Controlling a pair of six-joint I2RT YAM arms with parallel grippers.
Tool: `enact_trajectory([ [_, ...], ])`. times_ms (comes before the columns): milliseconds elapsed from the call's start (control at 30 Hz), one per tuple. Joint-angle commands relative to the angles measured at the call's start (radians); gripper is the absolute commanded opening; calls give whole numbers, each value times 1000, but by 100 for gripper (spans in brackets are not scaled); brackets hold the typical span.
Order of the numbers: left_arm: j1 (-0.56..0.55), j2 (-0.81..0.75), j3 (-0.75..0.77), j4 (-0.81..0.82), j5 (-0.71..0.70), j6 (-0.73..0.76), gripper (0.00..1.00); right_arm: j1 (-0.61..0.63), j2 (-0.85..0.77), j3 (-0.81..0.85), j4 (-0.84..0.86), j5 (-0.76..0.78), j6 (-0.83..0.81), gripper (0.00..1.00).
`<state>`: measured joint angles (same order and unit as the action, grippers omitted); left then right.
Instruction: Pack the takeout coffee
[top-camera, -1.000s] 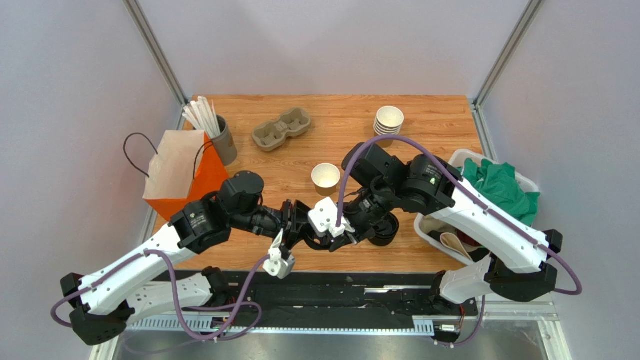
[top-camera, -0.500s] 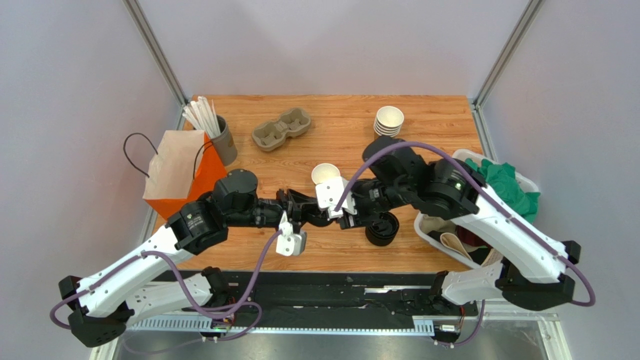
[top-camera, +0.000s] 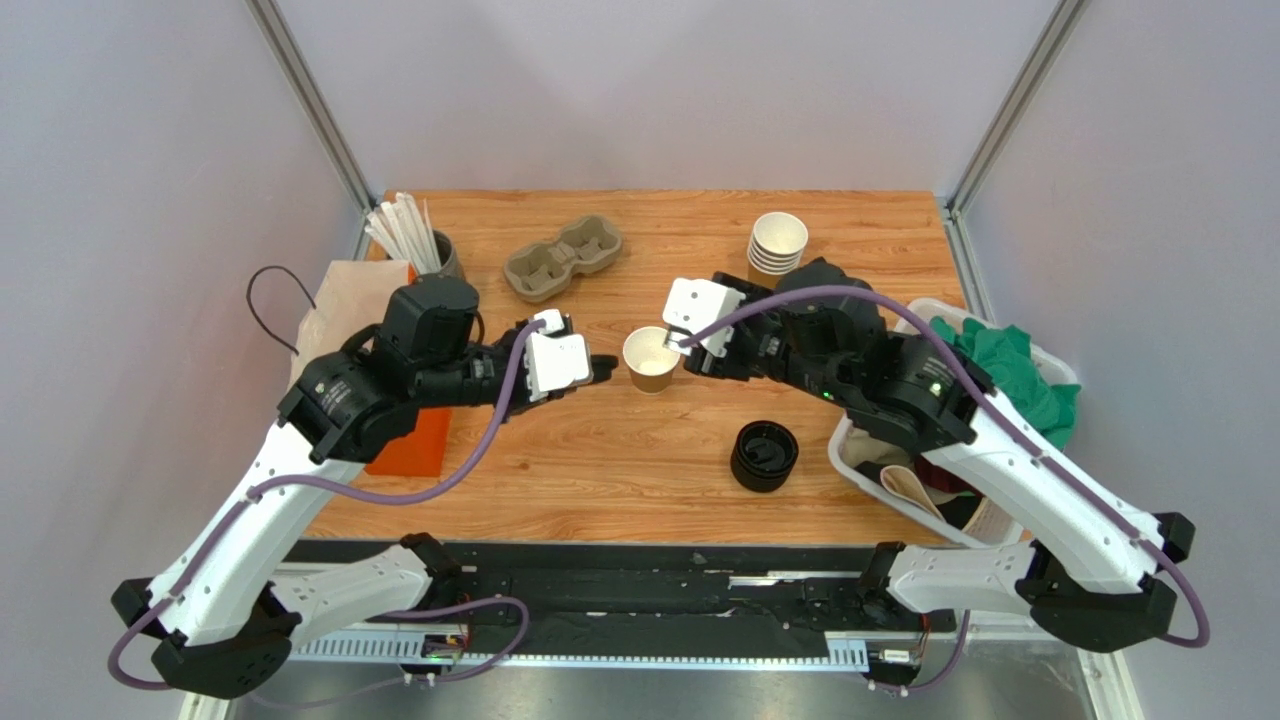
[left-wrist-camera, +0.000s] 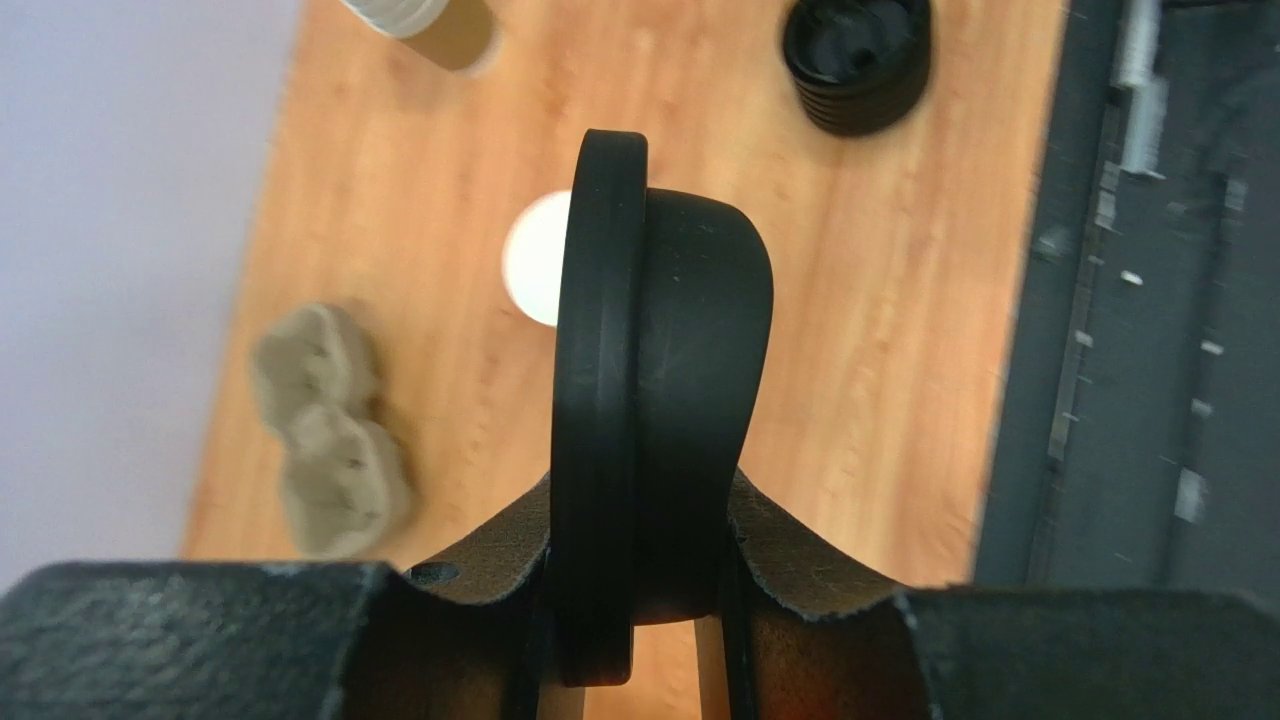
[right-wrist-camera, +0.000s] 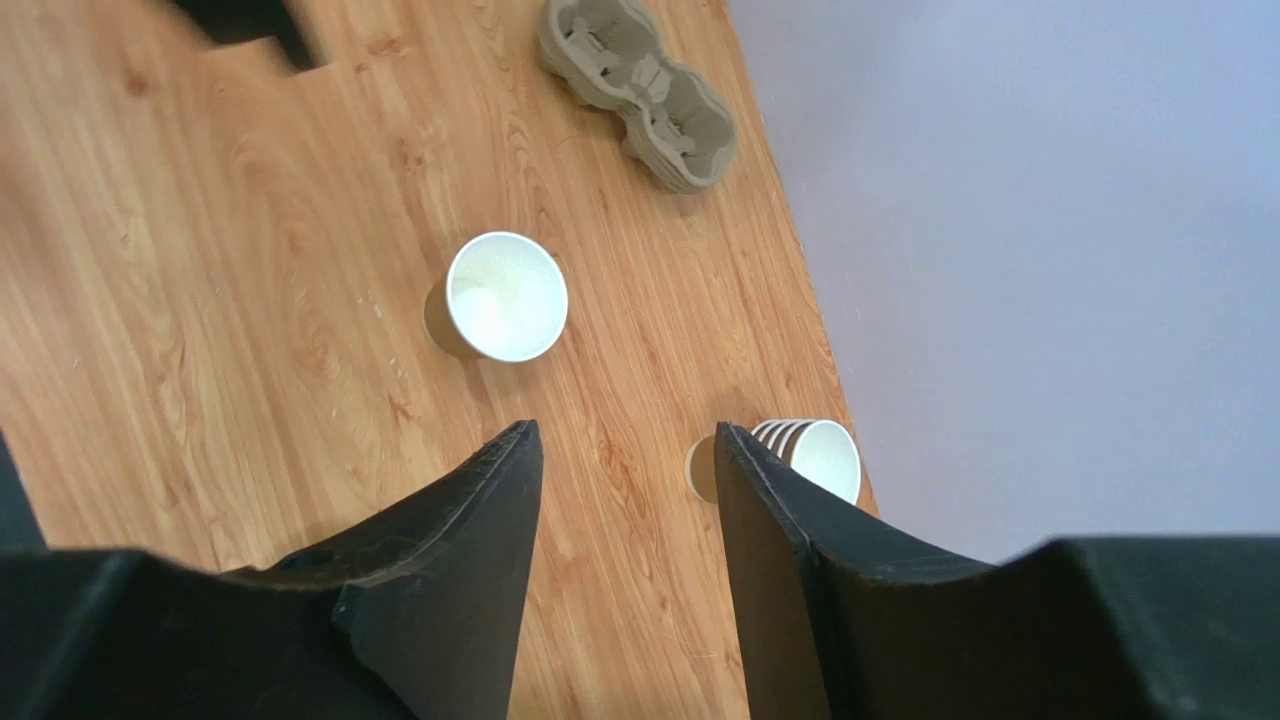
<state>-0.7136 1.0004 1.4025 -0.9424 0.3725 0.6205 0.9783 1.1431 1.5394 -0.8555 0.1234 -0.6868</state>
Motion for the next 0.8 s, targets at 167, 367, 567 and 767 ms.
enact_trajectory([
  [167,12,-106,-111,-151,91,-194,15,10,124,105,170,97,156,52],
  [367,77,-39,-58,-200,66,-324,16,-9,135,74,185,130,159,53],
  [567,114,236,90,-319,221,-369,4,-72,84,-11,196,-25,211,53],
  [767,117,326,3,-95,328,-453,6,-75,-6,-120,196,-171,188,53],
])
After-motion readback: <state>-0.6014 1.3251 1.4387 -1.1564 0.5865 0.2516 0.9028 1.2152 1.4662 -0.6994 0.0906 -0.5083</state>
